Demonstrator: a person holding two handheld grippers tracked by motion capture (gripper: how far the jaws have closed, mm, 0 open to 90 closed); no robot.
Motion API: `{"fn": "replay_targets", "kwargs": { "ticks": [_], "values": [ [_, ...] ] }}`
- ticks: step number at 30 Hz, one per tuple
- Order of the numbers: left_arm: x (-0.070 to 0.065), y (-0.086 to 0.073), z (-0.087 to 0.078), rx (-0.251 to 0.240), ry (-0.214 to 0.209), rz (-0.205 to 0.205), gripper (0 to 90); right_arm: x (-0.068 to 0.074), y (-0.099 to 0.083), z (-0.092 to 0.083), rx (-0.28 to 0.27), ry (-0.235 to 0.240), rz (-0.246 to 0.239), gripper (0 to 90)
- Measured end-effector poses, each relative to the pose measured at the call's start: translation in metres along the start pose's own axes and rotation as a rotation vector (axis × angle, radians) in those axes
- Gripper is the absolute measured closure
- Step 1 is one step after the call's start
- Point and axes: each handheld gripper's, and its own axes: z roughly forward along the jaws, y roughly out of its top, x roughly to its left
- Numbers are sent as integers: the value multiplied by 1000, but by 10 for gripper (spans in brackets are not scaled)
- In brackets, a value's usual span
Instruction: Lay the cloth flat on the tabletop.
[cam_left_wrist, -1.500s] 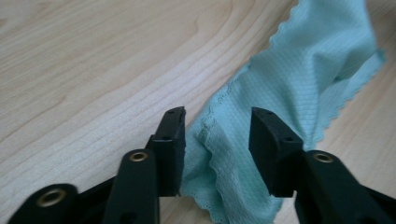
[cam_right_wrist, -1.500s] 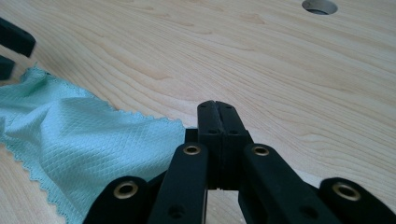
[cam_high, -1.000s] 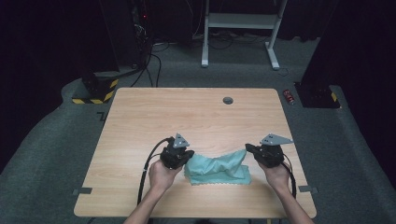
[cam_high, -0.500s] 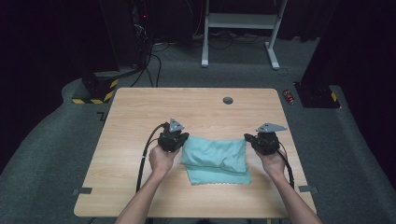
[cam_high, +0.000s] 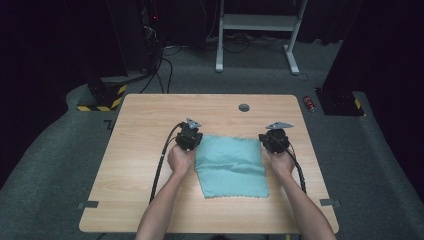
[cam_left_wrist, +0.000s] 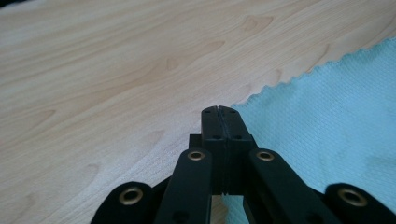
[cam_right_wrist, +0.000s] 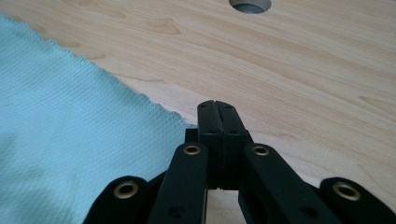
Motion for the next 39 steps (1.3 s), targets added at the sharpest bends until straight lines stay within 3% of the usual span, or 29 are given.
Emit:
{"fn": "replay_targets", "kwargs": {
  "ticks": [2, 6, 11, 19, 23, 25, 30, 32, 36, 39],
  "values": [
    [1, -3, 6, 19, -4, -20, 892, -1, -1, 6, 3, -6, 9, 899],
    [1, -5, 1, 4, -15, -46, 747, -4, -6, 9, 12, 9, 57, 773],
    [-2, -7, -23, -19, -43, -65, 610, -5, -10, -13, -33, 36, 60, 748],
    [-22, -37, -60, 5, -131, -24, 547, 10, -30, -56, -67, 124, -31, 766],
    [-40, -61, -76, 21, -189, -20, 533, 26, -45, -72, -65, 165, -79, 766],
    [-51, -70, -83, 32, -213, 3, 528, 33, -52, -78, -75, 189, -90, 765],
    [-70, -83, -86, 71, -199, 67, 528, 50, -60, -79, -65, 207, -148, 765],
    [-73, -85, -82, 85, -195, 72, 529, 55, -62, -75, -45, 207, -169, 765],
    [-77, -86, -75, 102, -184, 71, 527, 58, -64, -65, -13, 198, -173, 764],
    [-79, -87, -71, 116, -173, 93, 527, 56, -65, -59, 6, 173, -170, 761]
  ]
}}
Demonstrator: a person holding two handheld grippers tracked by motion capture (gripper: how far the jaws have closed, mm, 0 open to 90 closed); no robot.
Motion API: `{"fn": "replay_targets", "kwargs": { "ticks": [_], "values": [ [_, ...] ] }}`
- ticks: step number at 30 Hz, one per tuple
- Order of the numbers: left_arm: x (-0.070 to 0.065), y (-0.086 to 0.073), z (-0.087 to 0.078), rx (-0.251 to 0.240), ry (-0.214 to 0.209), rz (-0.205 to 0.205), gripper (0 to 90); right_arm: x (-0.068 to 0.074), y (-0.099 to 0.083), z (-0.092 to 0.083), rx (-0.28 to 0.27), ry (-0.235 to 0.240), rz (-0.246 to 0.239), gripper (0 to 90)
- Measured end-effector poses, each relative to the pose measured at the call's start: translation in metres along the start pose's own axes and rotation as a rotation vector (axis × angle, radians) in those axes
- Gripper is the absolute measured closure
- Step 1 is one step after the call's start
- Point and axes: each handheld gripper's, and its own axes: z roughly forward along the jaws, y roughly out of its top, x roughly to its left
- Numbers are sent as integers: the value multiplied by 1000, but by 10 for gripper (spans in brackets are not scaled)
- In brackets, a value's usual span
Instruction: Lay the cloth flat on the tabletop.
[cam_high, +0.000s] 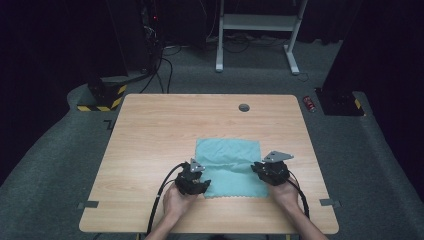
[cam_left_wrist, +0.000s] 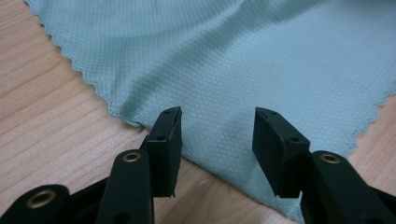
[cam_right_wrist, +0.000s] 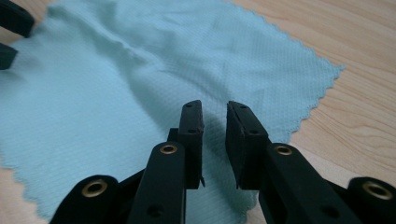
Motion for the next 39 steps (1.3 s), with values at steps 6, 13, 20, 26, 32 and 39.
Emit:
{"fn": "replay_targets", "kwargs": {
  "ticks": [6, 13, 20, 26, 32, 39],
  "values": [
    [-5, 2, 1, 25, 26, 57, 526, -10, -5, 15, 47, -41, 19, 755],
    [-9, 5, 1, 34, -7, 119, 709, -9, -8, 18, 26, -69, 18, 722],
    [-9, 16, 4, 77, -37, 151, 863, -7, -13, 17, -5, -77, 19, 726],
    [-4, 40, -1, 31, -115, 102, 870, -7, -13, 17, -6, -77, 17, 726],
    [5, 76, 23, 50, -179, 46, 869, -10, -13, 17, -7, -63, 28, 726],
    [3, 99, 58, 83, -174, 38, 867, -9, -13, 17, -5, -67, 28, 726]
  ]
}}
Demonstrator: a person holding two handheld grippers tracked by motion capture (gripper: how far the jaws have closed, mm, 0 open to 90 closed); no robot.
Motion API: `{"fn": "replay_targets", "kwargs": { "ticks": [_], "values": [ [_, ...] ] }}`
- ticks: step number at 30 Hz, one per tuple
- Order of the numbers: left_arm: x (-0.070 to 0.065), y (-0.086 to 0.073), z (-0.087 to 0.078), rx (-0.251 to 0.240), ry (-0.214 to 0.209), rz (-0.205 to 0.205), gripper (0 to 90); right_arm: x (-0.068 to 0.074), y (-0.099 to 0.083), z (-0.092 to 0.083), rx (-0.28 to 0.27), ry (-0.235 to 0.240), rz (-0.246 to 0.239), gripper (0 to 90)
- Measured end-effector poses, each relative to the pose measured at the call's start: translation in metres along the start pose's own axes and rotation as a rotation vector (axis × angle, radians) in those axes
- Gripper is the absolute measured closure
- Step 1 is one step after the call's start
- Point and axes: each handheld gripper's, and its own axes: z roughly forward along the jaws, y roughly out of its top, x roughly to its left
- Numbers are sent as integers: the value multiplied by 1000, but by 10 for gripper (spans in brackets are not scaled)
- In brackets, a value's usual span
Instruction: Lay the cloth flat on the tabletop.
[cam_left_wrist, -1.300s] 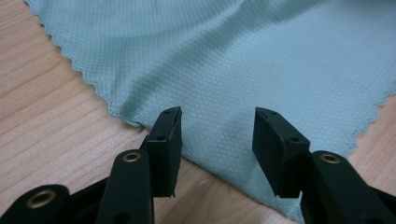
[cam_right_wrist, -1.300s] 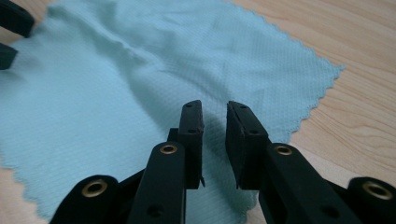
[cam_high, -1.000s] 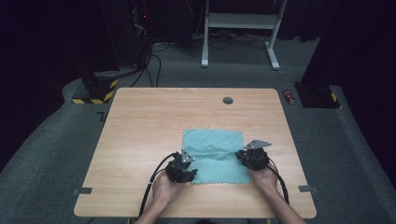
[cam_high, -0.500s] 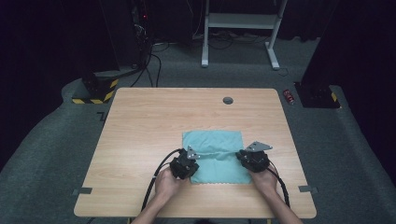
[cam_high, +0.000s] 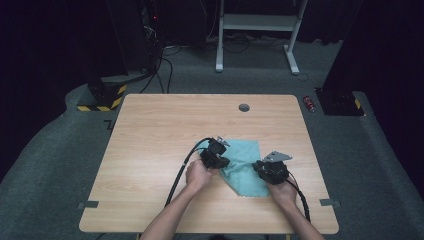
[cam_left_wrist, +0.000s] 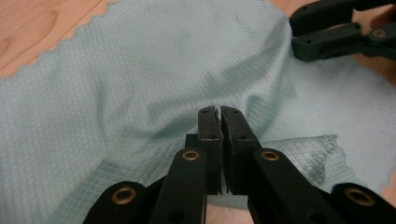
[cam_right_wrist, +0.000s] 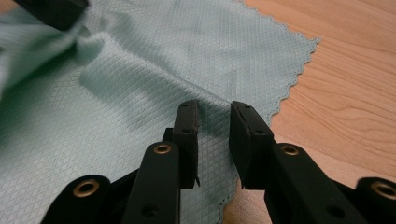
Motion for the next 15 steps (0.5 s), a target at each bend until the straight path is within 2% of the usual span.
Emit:
{"fn": "replay_targets", "kwargs": {
  "ticks": [4, 11, 15],
  "values": [
    [-1, 0, -3, -21, 2, -7, 819, 0, 0, 0, -1, 1, 0, 726],
    [-6, -10, -29, -82, 41, 16, 736, -1, 0, 0, -2, 4, -2, 726],
    [-9, -17, -43, -125, 48, 11, 694, -1, 0, 0, -2, 4, -2, 727]
  ]
}}
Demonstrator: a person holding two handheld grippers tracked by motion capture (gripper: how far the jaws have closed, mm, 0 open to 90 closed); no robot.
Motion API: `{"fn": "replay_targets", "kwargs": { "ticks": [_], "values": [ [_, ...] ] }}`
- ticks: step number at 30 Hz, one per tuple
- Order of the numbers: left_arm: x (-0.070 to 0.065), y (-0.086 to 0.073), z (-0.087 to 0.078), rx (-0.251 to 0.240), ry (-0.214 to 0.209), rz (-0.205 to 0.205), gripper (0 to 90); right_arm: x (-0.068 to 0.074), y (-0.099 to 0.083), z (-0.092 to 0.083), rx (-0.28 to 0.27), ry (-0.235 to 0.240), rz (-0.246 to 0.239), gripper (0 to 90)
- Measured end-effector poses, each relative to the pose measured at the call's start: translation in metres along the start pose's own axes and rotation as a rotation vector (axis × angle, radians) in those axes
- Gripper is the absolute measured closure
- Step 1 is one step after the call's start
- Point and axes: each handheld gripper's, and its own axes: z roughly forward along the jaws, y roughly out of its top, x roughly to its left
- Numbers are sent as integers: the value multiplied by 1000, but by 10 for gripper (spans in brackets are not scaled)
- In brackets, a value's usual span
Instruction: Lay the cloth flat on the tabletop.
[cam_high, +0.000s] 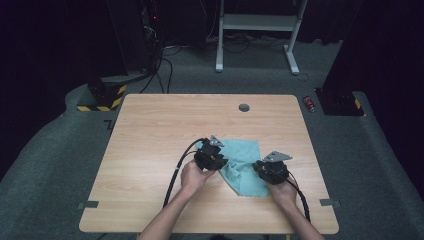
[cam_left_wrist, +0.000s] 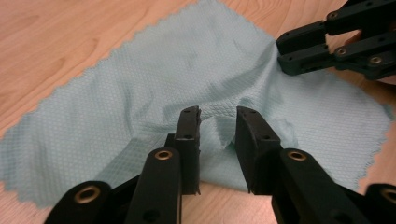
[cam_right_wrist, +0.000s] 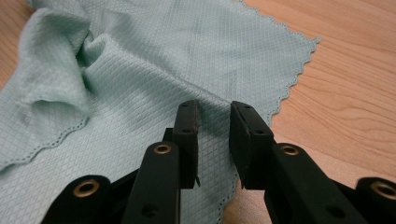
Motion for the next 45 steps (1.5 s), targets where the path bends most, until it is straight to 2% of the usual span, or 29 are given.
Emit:
{"fn": "replay_targets", "kwargs": {
  "ticks": [2, 4, 9, 14, 17, 19, 26, 31, 35, 40, 45],
  "values": [
    [-3, -4, -6, -14, 1, 2, 668, 0, 0, 0, 0, 0, 1, 727],
    [-7, -9, -9, -13, 11, 21, 641, 0, 0, 0, 0, 0, 1, 727],
    [-16, -24, -12, -17, 26, 30, 617, 0, 0, 0, 2, -1, 2, 727],
    [-23, -34, -5, 18, 20, 49, 623, 0, 0, 0, 0, 0, 1, 727],
    [-27, -31, 5, 24, -7, 42, 623, 0, 0, 0, 1, -1, 2, 727],
    [-29, -28, 12, 31, -11, 48, 620, 0, 0, 0, 1, -2, 3, 727],
    [-33, -15, 40, 27, 14, 25, 617, 0, 0, 0, 1, -3, 2, 727],
    [-34, -12, 50, 52, 25, 17, 770, 1, 0, 0, 1, -4, 4, 727],
    [-32, -12, 48, 46, 18, 22, 880, 1, 0, 0, 1, -3, 3, 727],
    [-33, -12, 35, 40, -6, 31, 887, 1, 0, 0, 2, -4, 5, 728],
    [-34, -25, 5, 35, -50, 11, 880, 1, 0, 0, 1, -6, 1, 728]
  ]
}}
